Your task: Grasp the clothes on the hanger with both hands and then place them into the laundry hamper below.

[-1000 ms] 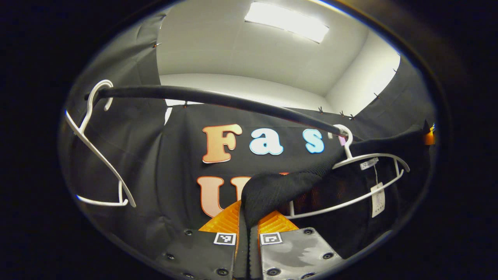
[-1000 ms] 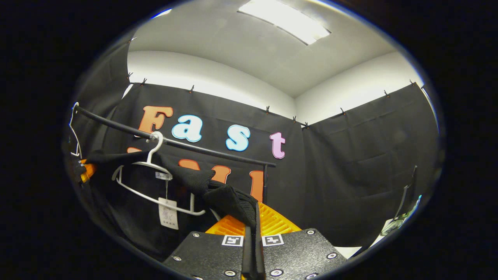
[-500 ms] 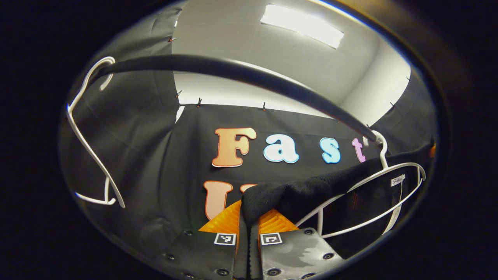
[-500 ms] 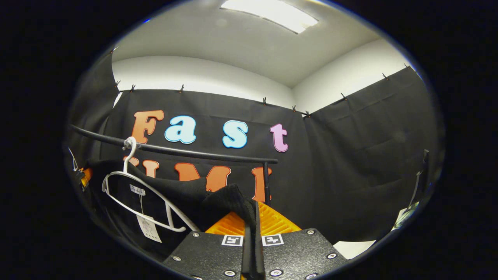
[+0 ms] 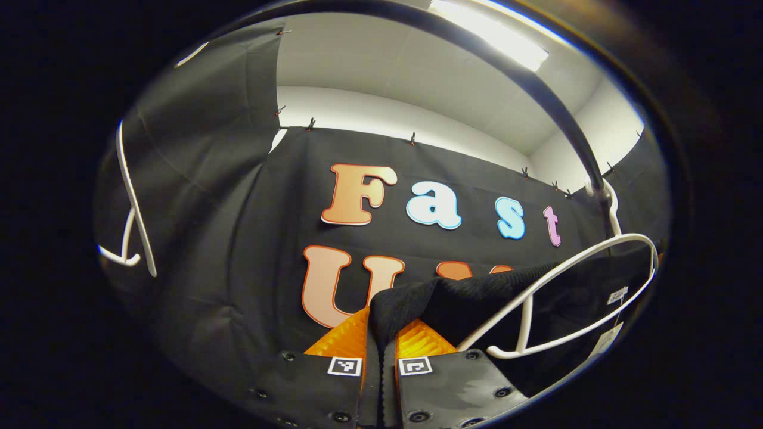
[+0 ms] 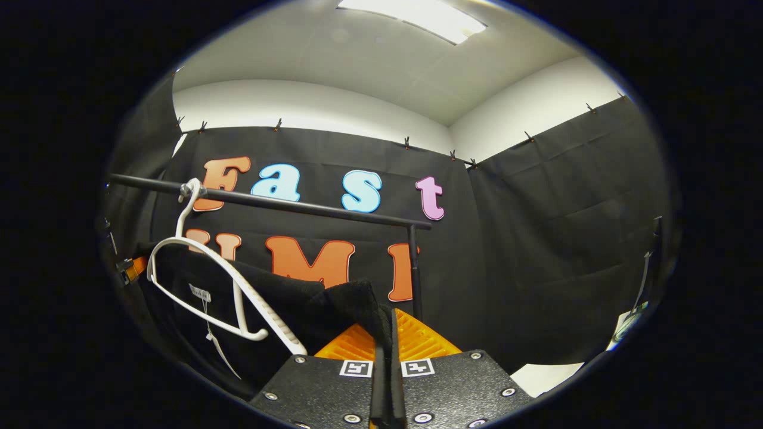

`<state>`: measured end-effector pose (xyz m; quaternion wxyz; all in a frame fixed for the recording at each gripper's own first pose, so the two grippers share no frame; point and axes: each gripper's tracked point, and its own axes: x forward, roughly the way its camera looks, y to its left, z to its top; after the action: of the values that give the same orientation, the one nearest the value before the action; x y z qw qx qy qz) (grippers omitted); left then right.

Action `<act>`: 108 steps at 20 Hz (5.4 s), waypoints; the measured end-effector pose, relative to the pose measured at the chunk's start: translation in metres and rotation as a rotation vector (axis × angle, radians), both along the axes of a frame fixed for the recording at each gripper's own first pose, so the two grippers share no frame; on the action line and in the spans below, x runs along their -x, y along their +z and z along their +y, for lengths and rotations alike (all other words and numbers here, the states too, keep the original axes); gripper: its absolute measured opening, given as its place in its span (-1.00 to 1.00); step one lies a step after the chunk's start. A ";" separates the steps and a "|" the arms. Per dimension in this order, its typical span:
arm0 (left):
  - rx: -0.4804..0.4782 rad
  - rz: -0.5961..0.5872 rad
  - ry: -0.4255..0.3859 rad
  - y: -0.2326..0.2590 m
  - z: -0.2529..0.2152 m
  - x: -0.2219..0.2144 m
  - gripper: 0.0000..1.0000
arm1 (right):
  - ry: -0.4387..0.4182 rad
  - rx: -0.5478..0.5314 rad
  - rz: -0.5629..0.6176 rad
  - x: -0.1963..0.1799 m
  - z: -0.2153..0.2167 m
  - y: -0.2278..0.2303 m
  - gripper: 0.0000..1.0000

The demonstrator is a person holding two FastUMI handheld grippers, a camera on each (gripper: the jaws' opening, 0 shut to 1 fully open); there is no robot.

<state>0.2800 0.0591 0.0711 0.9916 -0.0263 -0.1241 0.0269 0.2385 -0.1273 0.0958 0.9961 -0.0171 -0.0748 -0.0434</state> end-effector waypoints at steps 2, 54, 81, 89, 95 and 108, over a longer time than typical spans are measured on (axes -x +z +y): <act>0.001 0.027 0.007 -0.015 0.004 0.000 -0.82 | 0.007 0.004 0.015 0.001 0.003 -0.014 -0.94; -0.095 1.293 -0.267 -0.508 -0.083 0.331 0.04 | 0.385 -0.045 1.061 0.221 0.251 -0.524 -0.20; -0.081 1.195 -0.144 -0.453 -0.029 0.370 1.00 | 0.229 -0.029 1.104 0.290 0.171 -0.507 0.85; -0.074 0.906 -0.064 -0.332 -0.012 0.334 0.96 | 0.109 -0.072 0.879 0.277 0.123 -0.395 0.85; -0.011 0.707 -0.025 -0.232 -0.003 0.309 0.96 | 0.049 -0.045 0.657 0.247 0.088 -0.280 0.85; -0.015 0.351 0.016 -0.048 -0.004 0.286 0.94 | 0.057 -0.020 0.255 0.242 0.059 -0.081 0.83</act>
<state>-0.0056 0.0550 0.0229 0.9979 -0.0128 0.0506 0.0378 -0.0036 -0.0681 0.0152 0.9985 -0.0106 0.0525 -0.0134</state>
